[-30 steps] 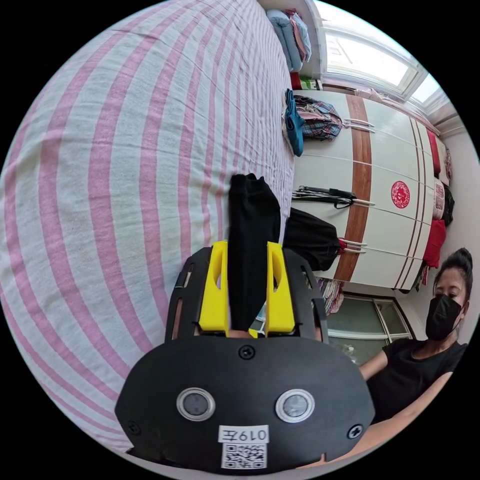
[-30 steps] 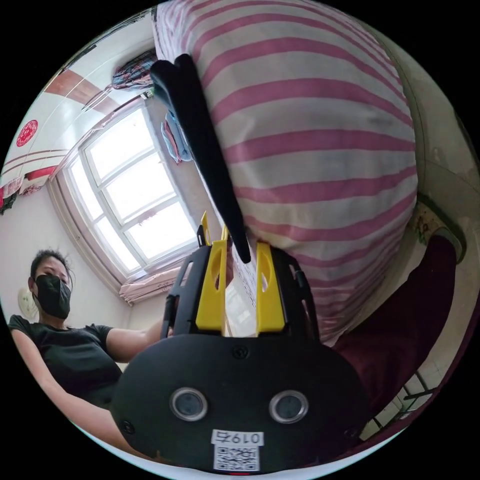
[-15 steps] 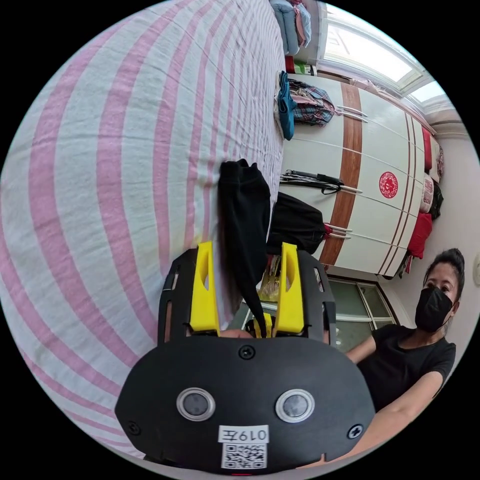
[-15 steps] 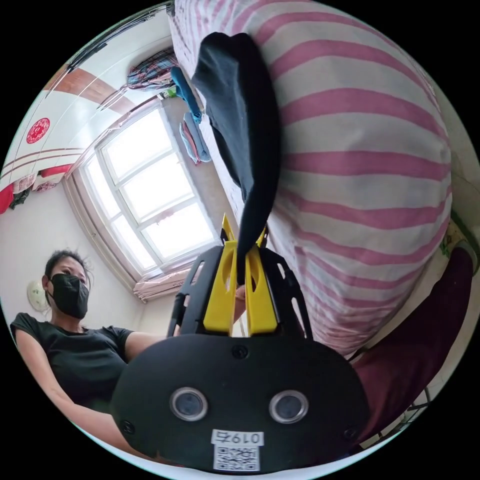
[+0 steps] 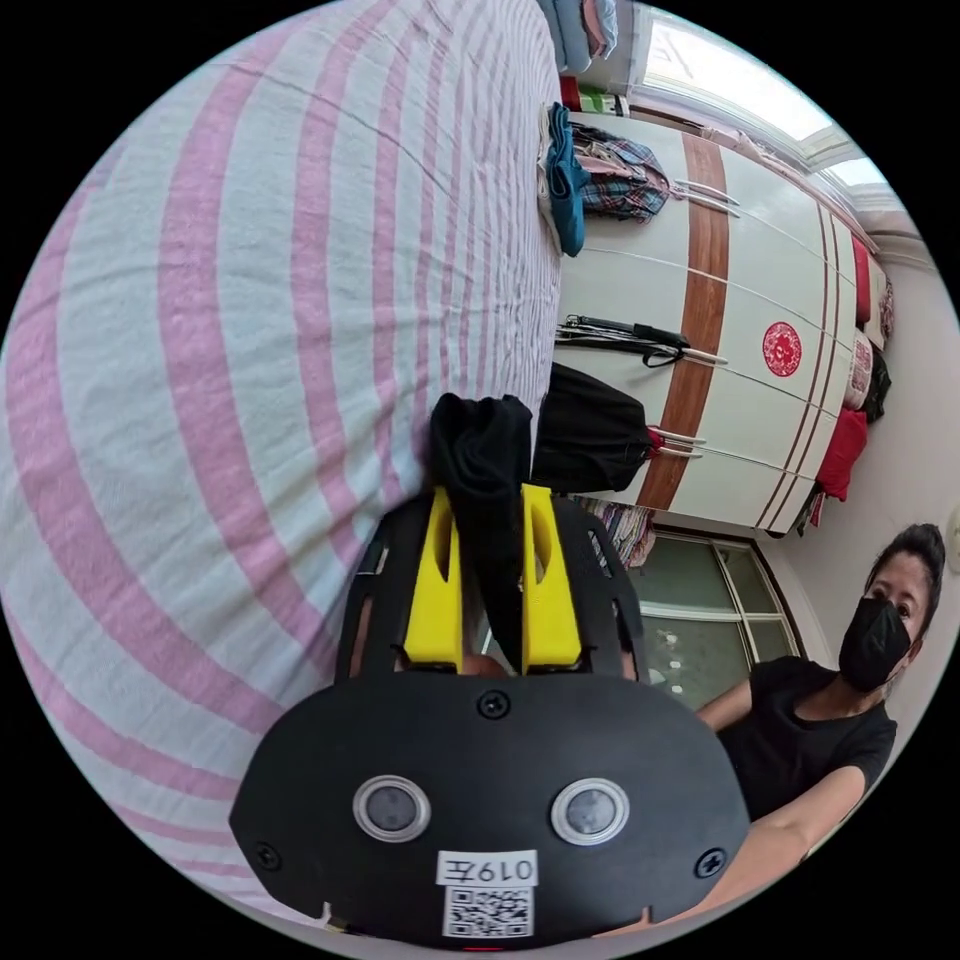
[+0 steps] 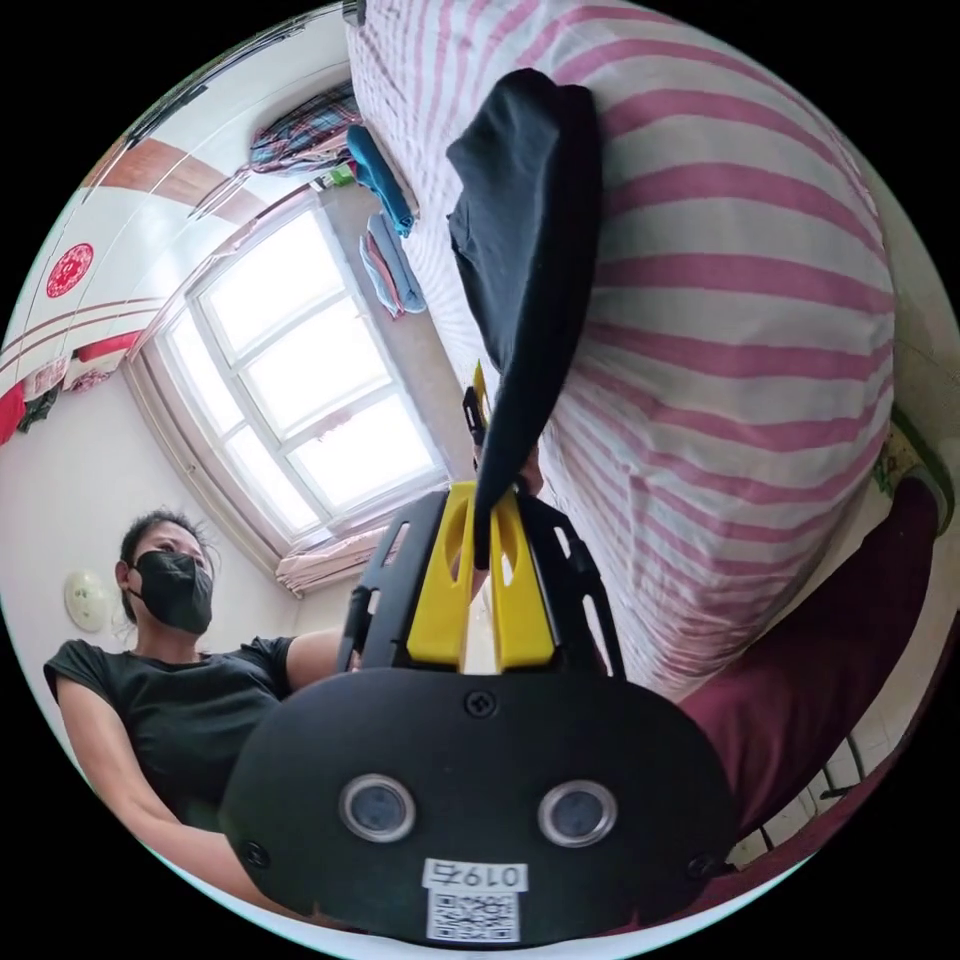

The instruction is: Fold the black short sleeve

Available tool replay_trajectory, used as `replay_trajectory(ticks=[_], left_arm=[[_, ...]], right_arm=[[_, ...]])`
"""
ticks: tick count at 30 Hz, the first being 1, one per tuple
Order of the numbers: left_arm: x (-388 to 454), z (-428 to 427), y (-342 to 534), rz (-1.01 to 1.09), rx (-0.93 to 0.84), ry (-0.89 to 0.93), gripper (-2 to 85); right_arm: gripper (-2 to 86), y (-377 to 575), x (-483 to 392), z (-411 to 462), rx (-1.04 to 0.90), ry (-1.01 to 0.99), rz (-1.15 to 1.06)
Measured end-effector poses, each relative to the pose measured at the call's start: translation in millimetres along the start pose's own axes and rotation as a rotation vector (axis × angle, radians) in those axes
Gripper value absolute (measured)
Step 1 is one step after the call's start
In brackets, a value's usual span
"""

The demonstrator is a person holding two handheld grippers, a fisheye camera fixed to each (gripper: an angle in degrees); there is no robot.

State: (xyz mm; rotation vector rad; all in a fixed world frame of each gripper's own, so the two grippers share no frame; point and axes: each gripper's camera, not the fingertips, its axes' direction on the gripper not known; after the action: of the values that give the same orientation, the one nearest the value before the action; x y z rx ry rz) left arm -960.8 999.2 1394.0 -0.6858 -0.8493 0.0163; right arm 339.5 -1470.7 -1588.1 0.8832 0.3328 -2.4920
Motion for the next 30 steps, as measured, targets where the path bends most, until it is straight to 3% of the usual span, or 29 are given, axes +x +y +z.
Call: replay_trajectory(ticks=[10,15,20,30], left_arm=[[73,-23,-4,-0.055,0.010,-0.012,5.6],[132,-37,6,-0.057,0.067,0.107,5.5],[219,-47,23,-0.043,0.180,0.263,5.5],[377,-35,34,-0.012,0.483,0.342,5.1]], right_arm=[[-0.7,-63,59,2,-0.046,0.080,-0.036],[-0.7,-114,63,-14,-0.074,0.075,-0.107],[-0.7,-186,44,-31,-0.177,0.104,-0.229],[-0.7,-402,23,-38,-0.502,0.058,-0.383]])
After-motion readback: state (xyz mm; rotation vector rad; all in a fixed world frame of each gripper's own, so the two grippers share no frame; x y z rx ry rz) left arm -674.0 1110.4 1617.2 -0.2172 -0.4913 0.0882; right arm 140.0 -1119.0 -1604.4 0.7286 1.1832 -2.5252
